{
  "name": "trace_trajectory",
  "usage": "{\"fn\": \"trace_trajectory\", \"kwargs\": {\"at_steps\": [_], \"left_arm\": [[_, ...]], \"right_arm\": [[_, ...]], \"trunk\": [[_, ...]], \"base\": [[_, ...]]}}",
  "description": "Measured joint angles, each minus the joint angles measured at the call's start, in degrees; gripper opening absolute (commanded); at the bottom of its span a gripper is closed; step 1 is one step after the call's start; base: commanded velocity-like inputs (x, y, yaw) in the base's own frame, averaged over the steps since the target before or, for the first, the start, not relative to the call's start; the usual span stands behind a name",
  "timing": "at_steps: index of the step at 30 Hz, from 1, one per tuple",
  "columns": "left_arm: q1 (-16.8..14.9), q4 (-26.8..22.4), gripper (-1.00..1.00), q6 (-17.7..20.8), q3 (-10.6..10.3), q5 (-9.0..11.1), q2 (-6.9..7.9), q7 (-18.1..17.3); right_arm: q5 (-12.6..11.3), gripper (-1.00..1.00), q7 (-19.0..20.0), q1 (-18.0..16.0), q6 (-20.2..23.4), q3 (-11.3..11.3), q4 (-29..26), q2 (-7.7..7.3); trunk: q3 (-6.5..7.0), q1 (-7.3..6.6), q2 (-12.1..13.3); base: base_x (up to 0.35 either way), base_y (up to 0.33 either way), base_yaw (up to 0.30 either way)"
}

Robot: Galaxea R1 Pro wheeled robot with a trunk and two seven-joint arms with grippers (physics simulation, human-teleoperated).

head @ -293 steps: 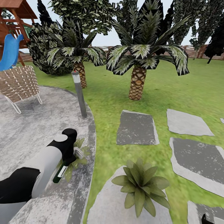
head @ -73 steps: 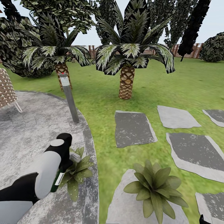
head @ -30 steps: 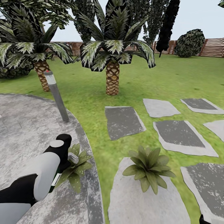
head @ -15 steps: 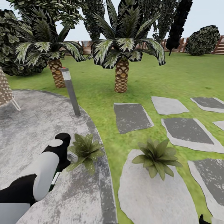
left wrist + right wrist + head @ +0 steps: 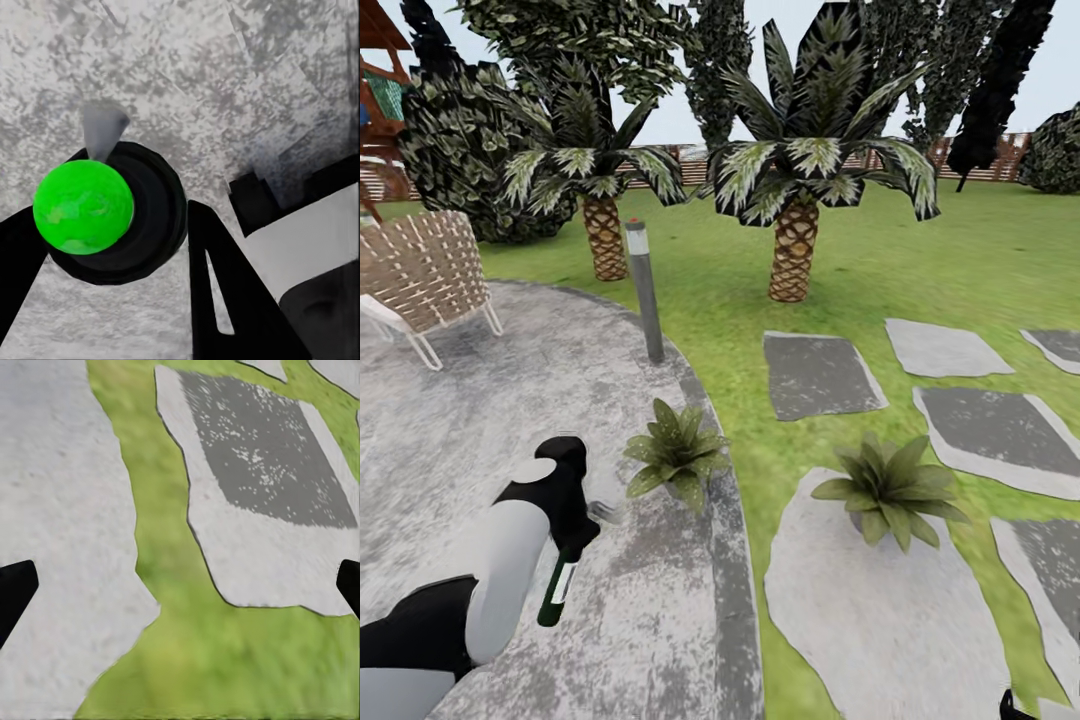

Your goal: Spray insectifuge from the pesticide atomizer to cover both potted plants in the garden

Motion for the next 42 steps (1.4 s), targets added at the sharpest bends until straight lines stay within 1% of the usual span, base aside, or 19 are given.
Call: {"fn": "trace_trajectory", "kwargs": {"at_steps": [3, 5, 7, 9, 10, 12, 13, 14, 16, 17, 19, 21, 23, 26, 28, 32, 33, 39, 42], "left_arm": [[1.9, -0.2, -1.0, -0.5, 0.0, 4.9, -0.01, 0.0], [4.7, -1.3, -1.0, -4.6, 0.1, 13.2, -0.01, 0.6], [8.5, -2.6, -1.0, -15.6, 0.1, 27.0, 0.03, 11.3], [12.3, -2.7, -1.0, -25.4, 0.0, 37.0, 0.13, 19.7], [13.5, -2.5, -1.0, -28.9, 0.0, 39.2, 0.14, 21.8], [16.4, -2.3, -1.0, -40.0, -0.1, 42.4, 0.17, 25.3], [17.3, -2.2, -1.0, -44.0, -0.1, 42.8, 0.17, 25.8], [18.7, -2.1, -1.0, -51.5, 0.0, 43.5, 0.24, 26.4], [19.3, -2.1, -1.0, -55.3, 0.0, 43.9, 0.43, 26.5], [19.4, -1.9, -1.0, -56.0, 0.0, 44.0, 0.44, 26.5], [19.5, -0.8, -1.0, -57.0, -0.1, 44.0, 0.34, 26.6], [19.4, 0.7, -1.0, -57.4, -0.5, 43.9, 0.13, 26.2], [19.4, 1.3, -1.0, -57.5, -0.6, 43.7, -0.05, 25.9], [19.3, 1.6, -1.0, -57.6, -1.3, 43.4, -0.2, 24.8], [19.3, 1.6, -1.0, -57.6, -2.9, 43.3, -0.08, 23.1], [19.2, 1.6, -1.0, -57.5, -4.3, 43.3, 0.05, 22.3], [19.3, 1.6, -1.0, -57.6, -4.5, 43.3, 0.13, 22.3], [19.5, 1.6, -1.0, -62.4, -4.6, 43.2, 0.18, 23.3], [19.6, 1.7, -1.0, -64.2, -4.5, 43.2, 0.03, 25.1]], "right_arm": [[0.0, 1.0, 0.1, 0.0, 0.0, 0.0, 0.1, 0.49], [0.1, 1.0, 0.2, 0.0, 0.1, 0.2, 0.0, 1.42], [0.2, 1.0, 0.3, 0.0, 0.1, 3.0, -0.2, 2.05], [1.1, 1.0, 2.3, 0.0, 0.1, 8.8, -1.3, 2.19], [1.4, 1.0, 4.0, 0.0, 0.2, 10.6, -2.2, 2.19], [1.9, 1.0, 11.8, 0.0, 0.2, 14.1, -6.3, 2.13], [1.9, 1.0, 15.0, 0.0, 0.3, 14.5, -7.6, 2.06], [2.5, 1.0, 22.8, 0.0, 0.3, 15.2, -10.3, 1.9], [2.8, 1.0, 31.0, 0.0, 0.7, 15.4, -14.1, 1.79], [3.8, 1.0, 34.0, 0.0, 1.2, 15.4, -15.8, 1.77], [9.4, 1.0, 40.8, -0.1, 3.2, 15.4, -20.2, 1.74], [17.0, 1.0, 48.9, -0.2, 6.0, 15.3, -25.5, 1.9], [19.6, 1.0, 54.6, -0.3, 6.9, 15.3, -28.9, 2.07], [21.1, 1.0, 65.5, -0.4, 8.2, 15.3, -35.6, 2.88], [21.2, 1.0, 68.4, -0.4, 8.8, 15.3, -36.9, 3.79], [21.3, 1.0, 69.8, -0.4, 9.1, 15.3, -37.4, 5.65], [21.4, -1.0, 70.1, -0.4, 9.1, 15.4, -37.5, 6.68], [21.8, -1.0, 72.1, -0.4, 9.2, 15.4, -37.9, 12.57], [22.8, -1.0, 73.4, -0.4, 9.2, 16.0, -39.0, 16.47]], "trunk": [[0.01, 0.0, 0.0], [0.01, 0.0, 0.0], [0.01, -0.02, 0.0], [0.01, -0.03, 0.0], [0.02, -0.03, 0.0], [0.01, -0.03, 0.0], [0.02, -0.04, 0.0], [0.02, -0.03, 0.0], [0.02, -0.04, 0.0], [0.02, -0.04, 0.0], [0.02, -0.04, 0.0], [0.02, -0.04, 0.0], [0.02, -0.04, 0.0], [0.02, -0.04, 0.0], [0.02, -0.04, 0.0], [0.02, -0.04, 0.0], [0.02, -0.04, 0.0], [0.02, -0.04, 0.0], [0.02, -0.04, 0.0]], "base": [[-0.326, 0.0, 0.028], [-0.276, 0.0, 0.005], [-0.097, 0.0, 0.001], [-0.028, 0.0, 0.0], [-0.011, 0.0, 0.0], [-0.005, 0.0, 0.0], [-0.001, 0.0, 0.0], [0.0, 0.0, 0.0], [0.0, 0.0, 0.0], [0.0, 0.0, 0.0], [0.0, 0.0, 0.0], [0.0, 0.0, 0.0], [0.0, 0.0, 0.0], [0.0, 0.0, 0.0], [0.0, 0.0, 0.0], [0.0, 0.0, 0.0], [0.0, 0.0, 0.0], [0.0, 0.0, 0.0], [0.0, 0.0, 0.0]]}}
